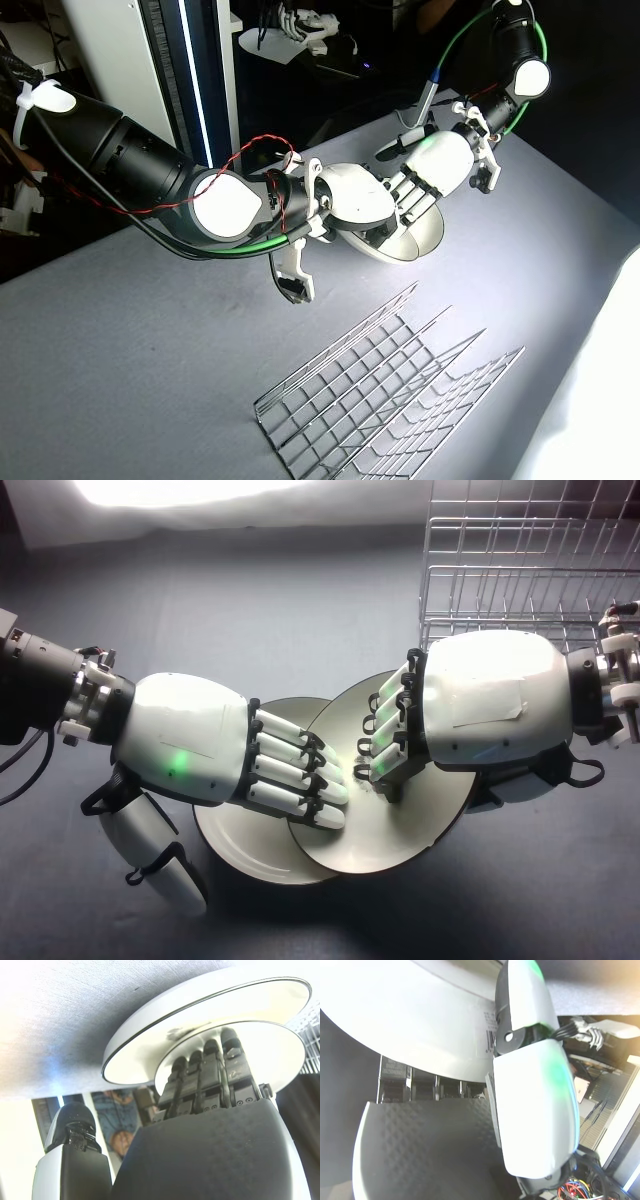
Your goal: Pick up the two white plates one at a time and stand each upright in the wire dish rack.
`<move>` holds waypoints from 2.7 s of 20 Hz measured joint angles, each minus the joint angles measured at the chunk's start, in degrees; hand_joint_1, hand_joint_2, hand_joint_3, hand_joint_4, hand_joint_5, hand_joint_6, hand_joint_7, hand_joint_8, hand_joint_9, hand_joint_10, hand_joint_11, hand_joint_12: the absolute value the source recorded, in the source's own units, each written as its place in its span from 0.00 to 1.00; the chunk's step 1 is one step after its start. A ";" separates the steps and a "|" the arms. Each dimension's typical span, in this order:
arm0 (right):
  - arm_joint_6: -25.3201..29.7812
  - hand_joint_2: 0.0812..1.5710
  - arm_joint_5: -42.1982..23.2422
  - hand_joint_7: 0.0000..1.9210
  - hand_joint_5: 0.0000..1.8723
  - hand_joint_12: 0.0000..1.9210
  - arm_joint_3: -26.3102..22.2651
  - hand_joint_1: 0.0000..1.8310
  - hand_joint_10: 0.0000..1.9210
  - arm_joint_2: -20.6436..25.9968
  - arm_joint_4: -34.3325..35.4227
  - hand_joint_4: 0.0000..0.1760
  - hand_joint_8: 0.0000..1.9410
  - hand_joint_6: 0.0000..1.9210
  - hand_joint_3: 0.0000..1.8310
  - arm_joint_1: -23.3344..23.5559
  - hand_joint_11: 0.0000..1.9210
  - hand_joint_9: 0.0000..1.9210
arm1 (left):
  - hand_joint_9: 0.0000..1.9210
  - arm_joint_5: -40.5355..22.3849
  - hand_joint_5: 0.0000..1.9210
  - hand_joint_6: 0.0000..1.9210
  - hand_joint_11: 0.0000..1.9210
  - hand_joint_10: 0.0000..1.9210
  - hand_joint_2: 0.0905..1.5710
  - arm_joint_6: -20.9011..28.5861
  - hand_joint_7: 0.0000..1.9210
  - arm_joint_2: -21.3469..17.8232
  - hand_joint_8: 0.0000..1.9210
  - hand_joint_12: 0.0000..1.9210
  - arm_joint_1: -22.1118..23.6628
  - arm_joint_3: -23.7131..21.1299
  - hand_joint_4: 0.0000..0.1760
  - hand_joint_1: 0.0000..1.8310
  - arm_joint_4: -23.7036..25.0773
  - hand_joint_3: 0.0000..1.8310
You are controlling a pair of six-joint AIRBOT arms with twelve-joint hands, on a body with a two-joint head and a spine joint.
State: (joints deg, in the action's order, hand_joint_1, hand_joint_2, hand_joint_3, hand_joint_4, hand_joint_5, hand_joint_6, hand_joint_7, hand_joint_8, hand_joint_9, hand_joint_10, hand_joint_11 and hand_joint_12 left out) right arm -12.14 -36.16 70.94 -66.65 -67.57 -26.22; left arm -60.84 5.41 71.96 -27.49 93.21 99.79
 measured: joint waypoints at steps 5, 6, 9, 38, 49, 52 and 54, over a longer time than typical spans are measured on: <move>0.09 0.69 0.02 0.51 0.50 0.61 -0.07 0.75 0.61 -0.02 0.37 0.00 0.46 0.54 0.00 0.00 0.40 0.49 | 0.03 0.59 0.04 0.00 0.00 0.00 0.67 0.35 0.04 -1.66 0.00 0.08 2.03 -0.44 0.00 0.00 0.83 0.00; 0.15 0.69 0.02 0.50 0.49 0.61 -0.07 0.75 0.61 -0.02 0.44 0.00 0.47 0.55 0.00 0.00 0.39 0.49 | 0.03 0.68 0.05 0.00 0.00 0.00 0.68 0.63 0.04 -2.67 0.00 0.07 2.71 -0.50 0.00 0.00 1.18 0.00; 0.22 0.69 -0.24 0.52 0.50 0.62 -0.07 0.75 0.61 0.09 0.44 0.00 0.46 0.53 0.00 0.00 0.38 0.49 | 0.03 1.29 0.07 0.00 0.00 0.00 0.69 2.45 0.05 -6.34 0.00 0.12 5.35 -1.01 0.00 0.00 1.05 0.00; 1.11 0.69 4.13 0.53 0.49 0.59 -12.79 0.75 0.60 12.22 16.65 0.00 0.45 0.56 0.00 9.03 0.41 0.48 | 0.02 -1.51 0.05 0.00 0.00 0.00 0.69 14.60 0.04 -28.13 0.00 0.03 13.03 -6.05 0.00 0.00 -1.05 0.00; 1.95 0.70 7.76 0.51 0.45 0.60 -14.49 0.75 0.60 13.70 24.70 0.00 0.48 0.61 0.00 13.35 0.39 0.48 | 0.03 -3.02 0.05 0.00 0.01 0.00 0.68 15.91 0.04 -27.78 0.00 0.01 16.37 -5.55 0.00 0.00 -1.25 0.00; 2.27 0.69 7.80 0.53 0.48 0.57 -14.91 0.75 0.58 13.70 27.50 0.00 0.46 0.57 0.00 14.16 0.41 0.49 | 0.02 -3.21 0.05 0.00 0.01 0.00 0.68 15.91 0.04 -27.30 0.00 0.01 16.39 -5.22 0.00 0.00 -0.90 0.00; 2.47 0.70 8.59 0.51 0.44 0.57 -15.19 0.75 0.61 13.68 29.20 0.00 0.50 0.61 0.00 14.19 0.41 0.48 | 0.02 -3.41 0.06 0.00 0.01 0.00 0.68 15.91 0.04 -26.40 0.00 0.01 17.11 -4.63 0.00 0.00 -0.35 0.00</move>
State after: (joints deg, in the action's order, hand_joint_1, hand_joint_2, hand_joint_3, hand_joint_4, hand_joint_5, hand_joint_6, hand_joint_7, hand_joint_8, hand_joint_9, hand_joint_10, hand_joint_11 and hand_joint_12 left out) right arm -9.67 -27.57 55.75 -52.97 -38.37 -12.03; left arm -64.25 21.32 45.56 -10.37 88.58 99.44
